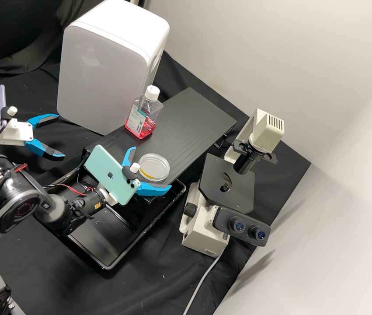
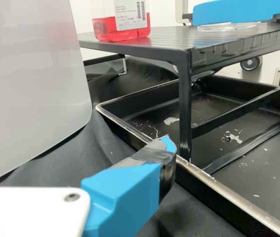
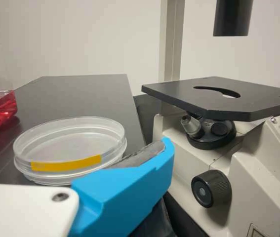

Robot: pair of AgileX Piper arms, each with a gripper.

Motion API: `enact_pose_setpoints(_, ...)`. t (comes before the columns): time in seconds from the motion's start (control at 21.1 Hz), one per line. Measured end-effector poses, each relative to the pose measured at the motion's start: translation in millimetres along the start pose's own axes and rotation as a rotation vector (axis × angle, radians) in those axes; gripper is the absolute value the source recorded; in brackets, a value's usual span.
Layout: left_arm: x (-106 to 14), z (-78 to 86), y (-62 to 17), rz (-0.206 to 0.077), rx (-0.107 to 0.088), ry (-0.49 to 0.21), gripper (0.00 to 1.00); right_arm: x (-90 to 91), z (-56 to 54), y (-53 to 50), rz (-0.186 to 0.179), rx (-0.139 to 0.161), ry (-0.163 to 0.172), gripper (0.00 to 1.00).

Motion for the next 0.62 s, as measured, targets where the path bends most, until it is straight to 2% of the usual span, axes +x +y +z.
enact_pose_setpoints(0.62,0.0,0.0,0.0,0.000,0.000,0.000,1.00,2.1,0.2,-7.4,0.003,-0.004,0.005,1.00)
